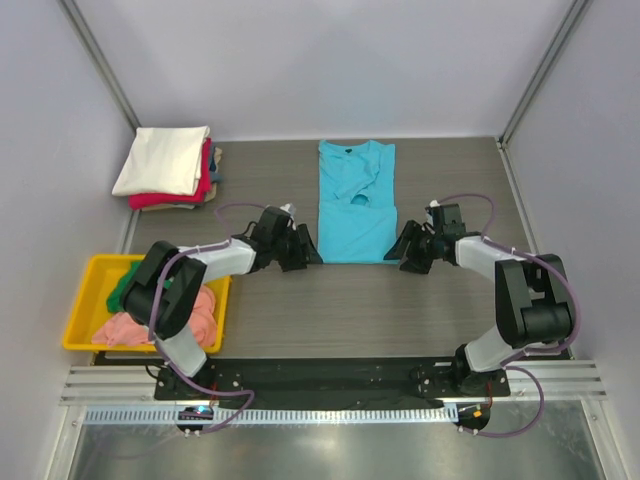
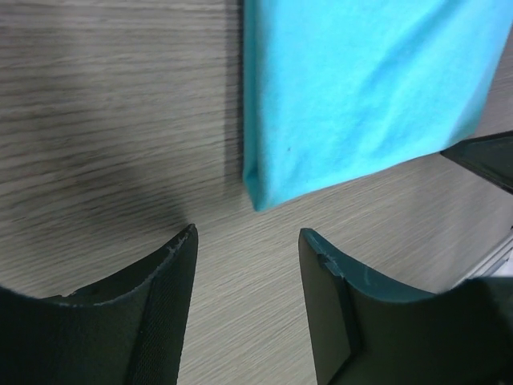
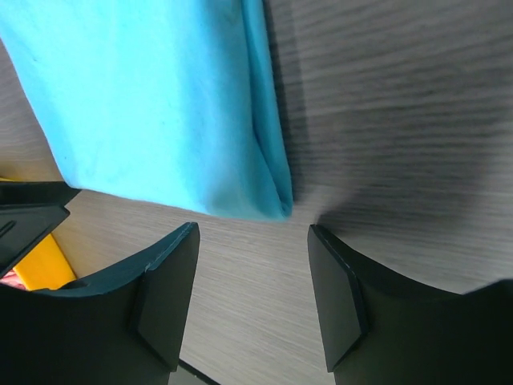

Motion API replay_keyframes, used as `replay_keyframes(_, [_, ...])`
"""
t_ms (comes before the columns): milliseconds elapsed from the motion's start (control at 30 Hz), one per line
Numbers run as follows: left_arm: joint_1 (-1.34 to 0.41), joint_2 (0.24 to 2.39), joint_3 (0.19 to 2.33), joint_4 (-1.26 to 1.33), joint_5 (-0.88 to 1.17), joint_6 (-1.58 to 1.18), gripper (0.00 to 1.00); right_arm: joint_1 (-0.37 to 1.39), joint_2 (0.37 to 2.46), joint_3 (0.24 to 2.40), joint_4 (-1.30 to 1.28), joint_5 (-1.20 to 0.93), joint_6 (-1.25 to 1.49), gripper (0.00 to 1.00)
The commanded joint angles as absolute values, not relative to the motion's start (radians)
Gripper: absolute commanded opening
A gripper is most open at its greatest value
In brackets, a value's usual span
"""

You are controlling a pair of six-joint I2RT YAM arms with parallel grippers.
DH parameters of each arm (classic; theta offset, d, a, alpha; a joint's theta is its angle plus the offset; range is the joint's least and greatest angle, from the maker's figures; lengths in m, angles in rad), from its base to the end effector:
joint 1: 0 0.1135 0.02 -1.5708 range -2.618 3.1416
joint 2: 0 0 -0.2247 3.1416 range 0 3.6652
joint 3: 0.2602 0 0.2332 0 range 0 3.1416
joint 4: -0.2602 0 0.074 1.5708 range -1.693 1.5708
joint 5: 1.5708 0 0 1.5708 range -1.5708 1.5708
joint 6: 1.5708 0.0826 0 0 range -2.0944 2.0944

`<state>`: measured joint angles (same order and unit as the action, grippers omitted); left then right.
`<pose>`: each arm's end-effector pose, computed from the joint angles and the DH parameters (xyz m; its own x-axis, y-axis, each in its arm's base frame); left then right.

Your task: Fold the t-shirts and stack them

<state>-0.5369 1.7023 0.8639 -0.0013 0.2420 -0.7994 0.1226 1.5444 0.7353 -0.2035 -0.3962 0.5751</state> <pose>0.2887 -0.1949 0.0940 -0.9005 -0.2740 -0.3376 -0.0166 0.7975 -0.6031 0.2865 0.0674 0.0890 -0.8781 0.3974 -0.2664 0.1930 0.8038 0.5628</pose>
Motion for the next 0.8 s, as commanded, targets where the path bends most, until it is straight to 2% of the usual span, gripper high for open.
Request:
replay_keyframes(0, [-0.543,1.695,0.859,0.118,0.253,-0.822,0.55,0.129,1.591,0.719,-0.127,-0.351,0.574,0.63])
replay_keyframes(233, [-0.545,1.750,0.861,0.146,0.230,-0.827,0.57,0.129,1.614,0.729,-0.123,-0.330,0.575,0.58])
replay_keyframes(467, [-0.549,1.805,0.857,0.199,0.242,-0.856,0.53,0.127,1.634,0.727,-0.120,-0.324,0.569,0.38])
replay_keyframes(533, [-0.554,1.815,0.859,0.207,0.241,-0.856,0.48,0.127,1.640,0.726,-0.121,-0.322,0.568,0.27])
replay_keyframes(600, [-0.557,1.818,0.856,0.213,0.239,-0.864,0.38,0.127,1.641,0.726,-0.121,-0.324,0.568,0.19])
replay_keyframes(667, [-0.558,1.822,0.848,0.219,0.235,-0.867,0.31,0.127,1.644,0.727,-0.120,-0.325,0.568,0.15])
replay_keyframes(767, [-0.558,1.827,0.838,0.232,0.216,-0.867,0.25,0.127,1.643,0.727,-0.120,-0.330,0.569,0.10])
